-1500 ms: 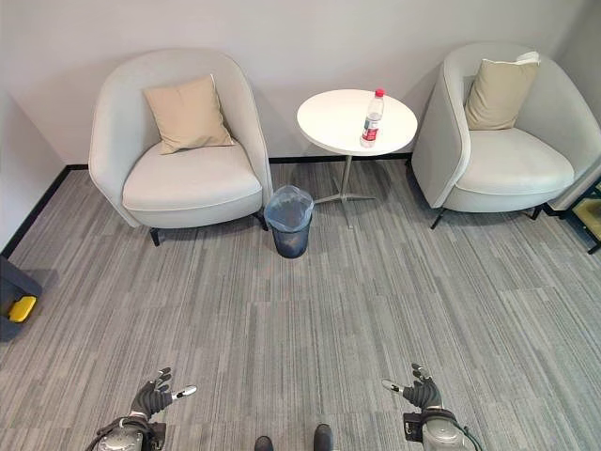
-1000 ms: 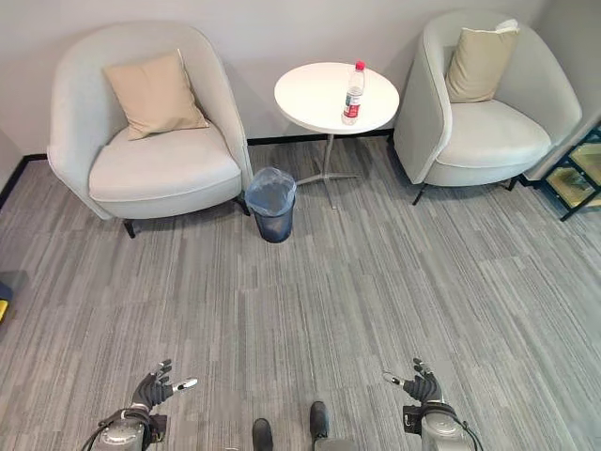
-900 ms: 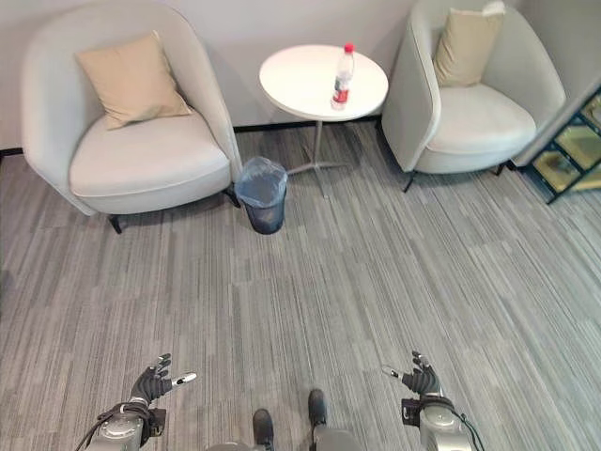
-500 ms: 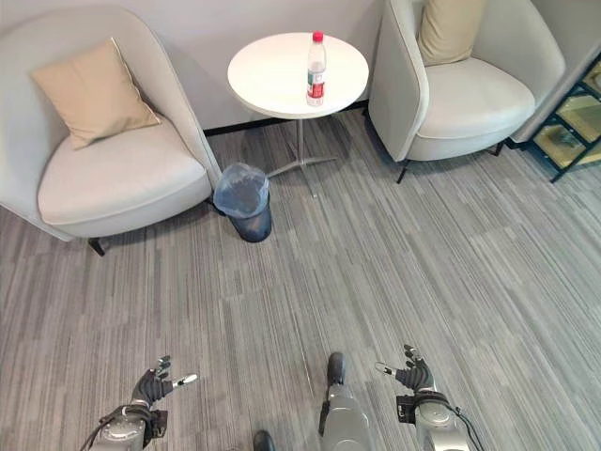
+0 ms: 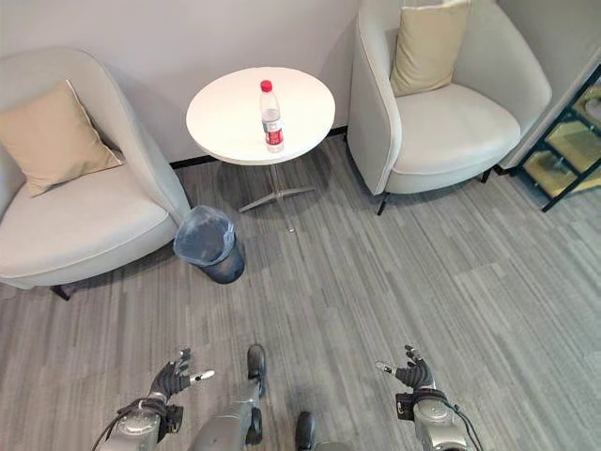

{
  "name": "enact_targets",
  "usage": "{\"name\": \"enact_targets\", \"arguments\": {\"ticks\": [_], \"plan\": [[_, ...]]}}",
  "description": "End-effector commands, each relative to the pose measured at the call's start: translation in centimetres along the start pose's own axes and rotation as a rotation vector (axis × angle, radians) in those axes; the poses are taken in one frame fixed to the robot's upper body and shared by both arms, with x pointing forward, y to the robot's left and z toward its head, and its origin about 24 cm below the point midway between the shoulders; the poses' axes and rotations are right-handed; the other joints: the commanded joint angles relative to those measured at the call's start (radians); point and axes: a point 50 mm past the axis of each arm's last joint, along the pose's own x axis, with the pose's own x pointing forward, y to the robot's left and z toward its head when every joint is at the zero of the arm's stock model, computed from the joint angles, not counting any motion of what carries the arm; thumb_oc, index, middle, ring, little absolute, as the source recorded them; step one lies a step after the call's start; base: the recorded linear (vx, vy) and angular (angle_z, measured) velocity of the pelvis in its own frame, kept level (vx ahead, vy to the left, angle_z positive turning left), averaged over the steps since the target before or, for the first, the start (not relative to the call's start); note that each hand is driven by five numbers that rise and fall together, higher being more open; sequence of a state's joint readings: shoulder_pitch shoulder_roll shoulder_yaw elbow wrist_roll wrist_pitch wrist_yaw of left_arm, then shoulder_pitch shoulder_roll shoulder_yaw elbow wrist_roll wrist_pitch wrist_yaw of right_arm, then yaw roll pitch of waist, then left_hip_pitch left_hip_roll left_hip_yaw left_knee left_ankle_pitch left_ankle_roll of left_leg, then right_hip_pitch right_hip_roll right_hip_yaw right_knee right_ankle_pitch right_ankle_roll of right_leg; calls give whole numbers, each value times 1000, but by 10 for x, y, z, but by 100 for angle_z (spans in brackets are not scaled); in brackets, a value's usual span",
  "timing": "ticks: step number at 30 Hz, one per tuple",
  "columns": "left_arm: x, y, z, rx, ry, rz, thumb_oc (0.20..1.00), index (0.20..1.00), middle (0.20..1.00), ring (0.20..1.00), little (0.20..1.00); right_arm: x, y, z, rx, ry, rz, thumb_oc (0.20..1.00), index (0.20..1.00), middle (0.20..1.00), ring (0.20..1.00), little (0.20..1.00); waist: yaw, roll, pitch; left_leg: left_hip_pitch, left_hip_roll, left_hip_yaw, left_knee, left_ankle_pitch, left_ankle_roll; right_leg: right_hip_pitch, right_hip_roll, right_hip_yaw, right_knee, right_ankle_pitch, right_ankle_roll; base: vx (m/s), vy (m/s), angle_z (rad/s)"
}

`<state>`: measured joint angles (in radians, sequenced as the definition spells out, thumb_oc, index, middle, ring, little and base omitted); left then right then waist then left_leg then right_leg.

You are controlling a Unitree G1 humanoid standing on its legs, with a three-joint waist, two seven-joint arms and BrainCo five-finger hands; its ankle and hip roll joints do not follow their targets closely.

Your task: Gather garbage on tea table into small bin, then transfer packed bag to large trash can.

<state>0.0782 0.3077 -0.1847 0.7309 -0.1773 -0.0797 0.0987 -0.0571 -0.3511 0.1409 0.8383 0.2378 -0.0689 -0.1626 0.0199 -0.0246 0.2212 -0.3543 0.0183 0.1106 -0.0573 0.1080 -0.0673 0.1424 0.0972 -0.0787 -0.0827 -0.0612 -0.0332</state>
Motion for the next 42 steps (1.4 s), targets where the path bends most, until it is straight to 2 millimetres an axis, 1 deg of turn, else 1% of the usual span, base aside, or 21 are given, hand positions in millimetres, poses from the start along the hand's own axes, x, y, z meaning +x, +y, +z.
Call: {"name": "enact_targets", "arguments": {"ticks": [1, 3, 6, 8, 9, 10, 11, 12, 18, 21, 22, 24, 25, 26, 27, 28, 30, 31, 33, 39, 42], "plan": [[2, 12, 20, -14, -94, 30, 1000, 1000, 1000, 1000, 1000, -3, -16, 8, 12, -58, -40, 1000, 1000, 1000, 1000, 1000, 19, 9, -10, 72, 37, 29, 54, 8, -21, 13, -119, -20, 77, -135, 97, 293, 91, -42], [0, 14, 18, -10, -91, 33, 1000, 1000, 1000, 1000, 1000, -4, -12, 4, -2, -52, -24, 1000, 1000, 1000, 1000, 1000, 28, -10, -22, 65, 23, 18, 100, 3, -7, 37, -141, -6, 99, -140, 110, 403, 151, -49], [0, 21, 19, 14, -94, 40, 1000, 1000, 1000, 1000, 1000, -4, -4, 11, -20, -76, 15, 1000, 1000, 1000, 1000, 1000, 38, -38, -35, 92, -9, 26, 153, -68, 38, -23, -195, 13, 264, -108, 159, 350, 194, -21], [2, 26, 25, 22, -107, 56, 1000, 1000, 1000, 1000, 1000, -2, 1, 21, -22, -109, 30, 1000, 1000, 1000, 1000, 1000, 34, -37, -31, 105, -25, 25, 173, -105, 65, -96, -210, 39, 392, -22, 191, 187, 152, -24], [2, 27, 25, 24, -110, 59, 1000, 1000, 1000, 1000, 1000, -2, 3, 25, -23, -123, 38, 1000, 1000, 1000, 1000, 1000, 31, -31, -28, 116, -27, 23, 176, -119, 73, -134, -217, 43, 440, -1, 196, 266, 167, 20], [3, 27, 30, 26, -128, 64, 1000, 1000, 1000, 1000, 1000, -1, 6, 28, -27, -136, 50, 1000, 1000, 1000, 1000, 1000, 23, -18, -22, 156, -37, 3, 171, -144, 85, -190, -202, 48, 447, -18, 176, 358, 146, 42], [3, 30, 30, 12, -131, 79, 1000, 1000, 1000, 1000, 1000, 0, 3, 31, -41, -144, 48, 1000, 1000, 1000, 1000, 1000, 16, 0, -15, 200, -43, -18, 162, -171, 90, -233, -203, 14, 404, -49, 160, 387, 108, 53], [3, 31, 29, 4, -128, 84, 1000, 1000, 1000, 1000, 1000, 1, 3, 34, -47, -153, 48, 1000, 1000, 1000, 1000, 1000, 15, 5, -13, 213, -40, -19, 158, -180, 88, -259, -210, -5, 376, -48, 156, 313, 18, 25], [4, 29, 23, -4, -97, 88, 1000, 1000, 1000, 1000, 1000, 3, 0, 38, -66, -155, 39, 1000, 1000, 1000, 1000, 1000, -23, 14, 22, 329, -58, -53, 138, -235, 77, -373, -219, -48, 184, 41, 169, 263, -60, 13], [5, 29, 22, -11, -94, 98, 1000, 1000, 1000, 1000, 1000, 2, -4, 34, -86, -147, 30, 1000, 1000, 1000, 1000, 1000, -49, 14, 34, 400, -70, -99, 140, -275, 60, -425, -218, -13, 119, 92, 190, 430, -189, 10], [5, 29, 25, -9, -106, 100, 1000, 1000, 1000, 1000, 1000, 0, -6, 29, -86, -139, 27, 1000, 1000, 1000, 1000, 1000, -56, 5, 28, 419, -75, -122, 152, -301, 53, -412, -221, 20, 120, 96, 190, 371, -224, 36], [5, 25, 22, -6, -96, 84, 1000, 1000, 1000, 1000, 1000, -1, -9, 27, -85, -134, 25, 1000, 1000, 1000, 1000, 1000, -59, 3, 17, 430, -68, -140, 182, -324, 40, -398, -227, 25, 134, 123, 178, 376, -292, 102], [4, 21, 16, -5, -71, 67, 1000, 1000, 1000, 1000, 1000, -2, -12, 23, -89, -125, 21, 1000, 1000, 1000, 1000, 1000, -67, 10, -3, 440, -19, -131, 201, -308, 8, -379, -222, 2, 152, 110, 158, 296, -278, 121], [4, 21, 16, -5, -71, 67, 1000, 1000, 1000, 1000, 1000, -2, -12, 23, -90, -125, 21, 1000, 1000, 1000, 1000, 1000, -68, 11, -3, 439, -18, -132, 202, -309, 7, -378, -222, 0, 152, 109, 158, 332, -383, 109], [6, 18, 15, -5, -59, 55, 1000, 1000, 1000, 1000, 1000, -2, -14, 24, -76, -129, 15, 1000, 1000, 1000, 1000, 1000, -77, 12, -7, 399, 30, -106, 297, -242, -19, -347, -216, -31, 153, 89, 137, 134, -194, 83], [6, 18, 16, -5, -59, 54, 1000, 1000, 1000, 1000, 1000, -2, -14, 24, -76, -129, 15, 1000, 1000, 1000, 1000, 1000, -78, 13, -7, 396, 31, -108, 302, -244, -20, -347, -215, -34, 152, 89, 136, 172, -263, 76], [7, 14, 13, -15, -40, 50, 1000, 1000, 1000, 1000, 1000, -2, -15, 23, -73, -124, 6, 1000, 1000, 1000, 1000, 1000, -80, 9, -5, 361, 60, -80, 370, -199, -23, -310, -201, -55, 140, 63, 115, 175, -207, 43], [8, 11, 9, -27, -11, 46, 1000, 1000, 1000, 1000, 1000, -1, -16, 22, -84, -113, 9, 1000, 1000, 1000, 1000, 1000, -67, 6, -9, 336, 60, -66, 325, -211, -9, -268, -185, -63, 133, 25, 103, 217, -201, -14], [10, 10, 11, -16, -12, 43, 1000, 1000, 1000, 1000, 1000, -1, -19, 23, -72, -111, 0, 1000, 1000, 1000, 1000, 1000, -64, -4, -11, 300, 58, -46, 282, -217, -8, -249, -189, -70, 131, 7, 102, 195, -119, -19], [11, 9, 11, 8, -5, 34, 1000, 1000, 1000, 1000, 1000, -1, -22, 24, -78, -121, -16, 1000, 1000, 1000, 1000, 1000, -50, -5, -2, 235, 83, 15, 164, -104, -33, -181, -186, -108, 120, -24, 101, 143, 2, 18], [5, 12, -3, 30, 38, 33, 1000, 1000, 1000, 1000, 1000, -5, -19, 38, -118, -198, 12, 1000, 1000, 1000, 1000, 1000, -44, 5, -23, 290, 76, 32, 113, -118, -19, -135, -191, -111, 118, -31, 114, 256, 234, 2]]}}
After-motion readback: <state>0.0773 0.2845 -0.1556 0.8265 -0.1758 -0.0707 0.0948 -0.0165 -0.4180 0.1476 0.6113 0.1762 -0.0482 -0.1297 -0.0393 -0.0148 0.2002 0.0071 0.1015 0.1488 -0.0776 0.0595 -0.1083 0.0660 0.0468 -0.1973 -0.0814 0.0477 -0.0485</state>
